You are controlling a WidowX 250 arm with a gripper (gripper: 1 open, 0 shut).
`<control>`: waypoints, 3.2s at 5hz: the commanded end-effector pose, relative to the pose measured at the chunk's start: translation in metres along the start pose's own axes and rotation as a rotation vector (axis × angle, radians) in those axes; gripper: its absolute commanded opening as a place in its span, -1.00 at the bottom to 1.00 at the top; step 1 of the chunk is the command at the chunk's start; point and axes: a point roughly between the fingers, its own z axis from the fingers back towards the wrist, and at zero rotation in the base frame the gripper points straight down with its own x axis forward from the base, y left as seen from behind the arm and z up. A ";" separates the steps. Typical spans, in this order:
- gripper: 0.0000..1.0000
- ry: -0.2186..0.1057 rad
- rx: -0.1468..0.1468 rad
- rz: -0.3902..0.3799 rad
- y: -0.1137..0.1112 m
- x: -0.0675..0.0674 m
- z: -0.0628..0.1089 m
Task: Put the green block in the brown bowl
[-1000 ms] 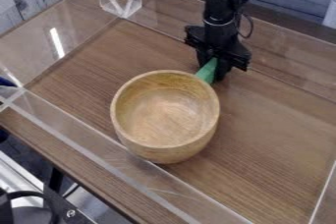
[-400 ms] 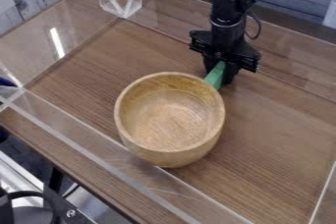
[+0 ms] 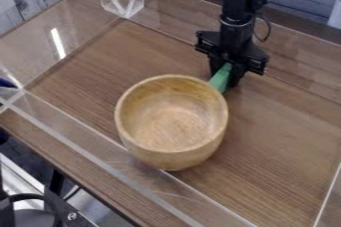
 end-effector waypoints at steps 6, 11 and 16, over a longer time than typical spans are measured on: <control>-1.00 -0.220 0.054 0.043 0.019 -0.027 0.106; -1.00 -0.235 0.092 -0.058 0.046 -0.140 0.091; -1.00 -0.117 0.150 -0.072 0.047 -0.159 0.056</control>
